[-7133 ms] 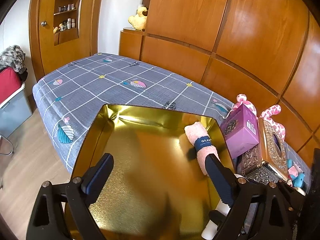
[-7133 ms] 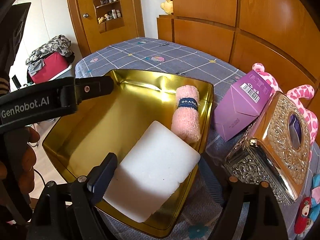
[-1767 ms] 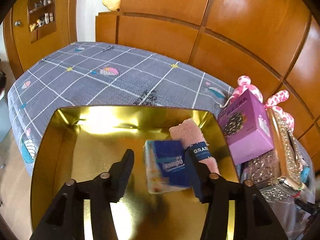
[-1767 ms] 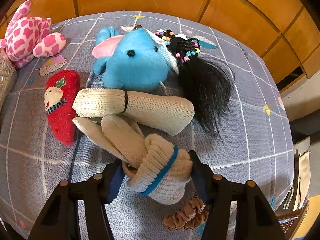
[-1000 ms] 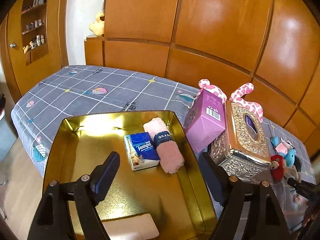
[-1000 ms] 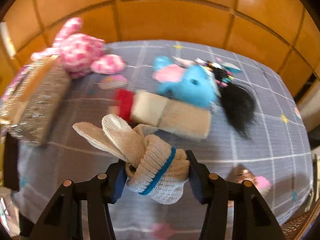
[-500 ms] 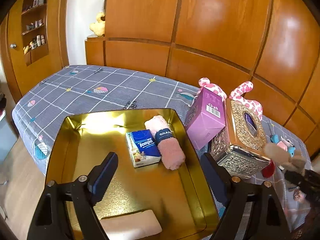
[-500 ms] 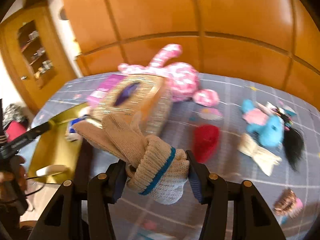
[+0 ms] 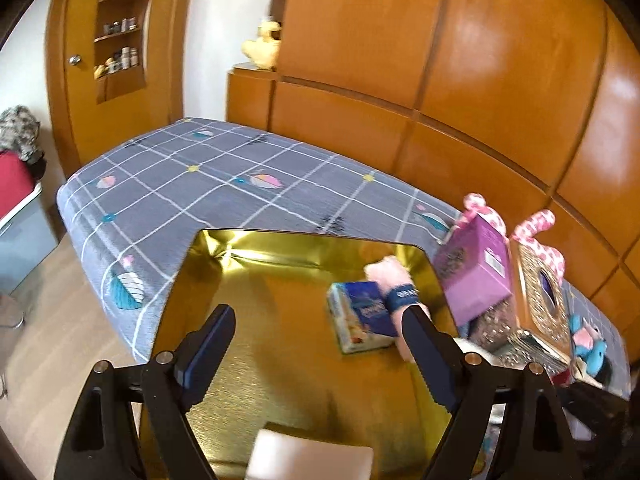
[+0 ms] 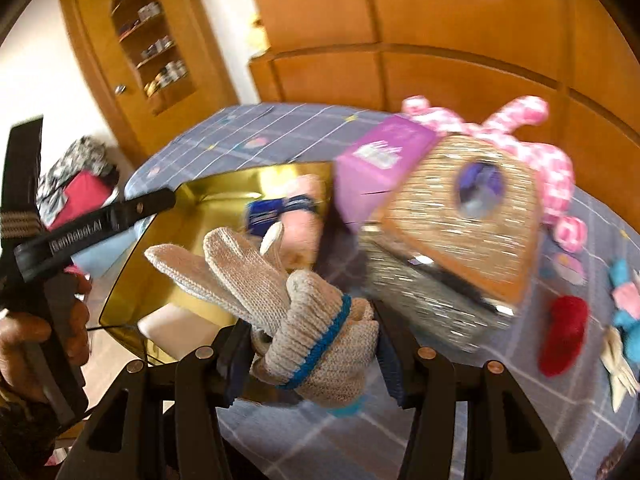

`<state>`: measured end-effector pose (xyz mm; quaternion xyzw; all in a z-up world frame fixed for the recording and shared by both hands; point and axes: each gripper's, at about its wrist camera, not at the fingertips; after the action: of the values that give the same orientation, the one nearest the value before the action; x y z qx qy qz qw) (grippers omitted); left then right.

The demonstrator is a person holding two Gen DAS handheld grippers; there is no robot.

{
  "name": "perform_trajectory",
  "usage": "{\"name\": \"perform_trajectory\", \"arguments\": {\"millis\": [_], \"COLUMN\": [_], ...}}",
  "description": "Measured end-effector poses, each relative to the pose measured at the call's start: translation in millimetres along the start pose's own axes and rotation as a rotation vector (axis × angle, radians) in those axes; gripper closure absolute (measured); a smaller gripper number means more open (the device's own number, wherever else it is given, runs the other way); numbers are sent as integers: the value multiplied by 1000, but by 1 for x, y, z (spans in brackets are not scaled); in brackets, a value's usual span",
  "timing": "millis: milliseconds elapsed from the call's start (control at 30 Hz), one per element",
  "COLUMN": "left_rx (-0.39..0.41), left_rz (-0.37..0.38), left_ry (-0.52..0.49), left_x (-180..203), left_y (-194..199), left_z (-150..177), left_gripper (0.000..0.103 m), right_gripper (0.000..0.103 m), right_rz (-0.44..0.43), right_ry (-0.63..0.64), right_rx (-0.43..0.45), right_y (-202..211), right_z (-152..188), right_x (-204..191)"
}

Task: Organize soft objects
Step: 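Carry the knit glove to the gold tray with the right tool and release it, then move both tools back toward the remaining plush toys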

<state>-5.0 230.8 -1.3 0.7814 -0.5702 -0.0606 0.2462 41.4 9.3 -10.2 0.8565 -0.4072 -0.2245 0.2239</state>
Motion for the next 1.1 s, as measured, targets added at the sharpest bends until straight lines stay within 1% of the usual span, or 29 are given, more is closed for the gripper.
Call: {"name": "perform_trajectory", "arguments": {"millis": [100,200,267,300,367,467,600,700,933,1100], "left_rx": [0,-6,-8,-8,-6,2,4,-5,-9,-8], "left_rz": [-25,-48,-61,-64,-65,-47,-29,6,68,94], "left_ry": [13,18,17,17,13,2,-23,-23,-81,-122], "left_x": [-9,-15,-18,-19,-19,-15,-4,4,32,47], "left_y": [-4,-6,-8,-8,-8,-6,-3,0,10,15], "left_z": [-1,0,0,0,0,0,1,4,11,16], "left_gripper": [17,16,16,16,16,16,16,16,16,16], "right_gripper": [45,38,30,28,20,20,20,20,20,20], "right_rz": [-28,-51,-54,-57,-60,-56,-30,-4,70,141], "right_ry": [19,25,27,33,53,72,79,86,80,72], "right_rx": [-22,-55,-81,-84,-79,-75,-39,-5,56,108], "right_y": [-22,-47,-63,-66,-67,-60,-45,-31,-2,15], "right_z": [-2,-2,0,1,4,6,4,2,2,3], "right_x": [-14,-26,-31,-34,-38,-41,-38,-35,-23,-13]}}
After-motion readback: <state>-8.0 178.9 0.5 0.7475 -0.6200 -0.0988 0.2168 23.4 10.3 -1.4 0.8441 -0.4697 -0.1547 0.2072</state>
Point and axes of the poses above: each gripper's, at about its wrist camera, not at the fingertips, and y roughly against the way its jaws point, x to its right, z to its underside, and after that the axes turned 15 degrees about x, right-handed
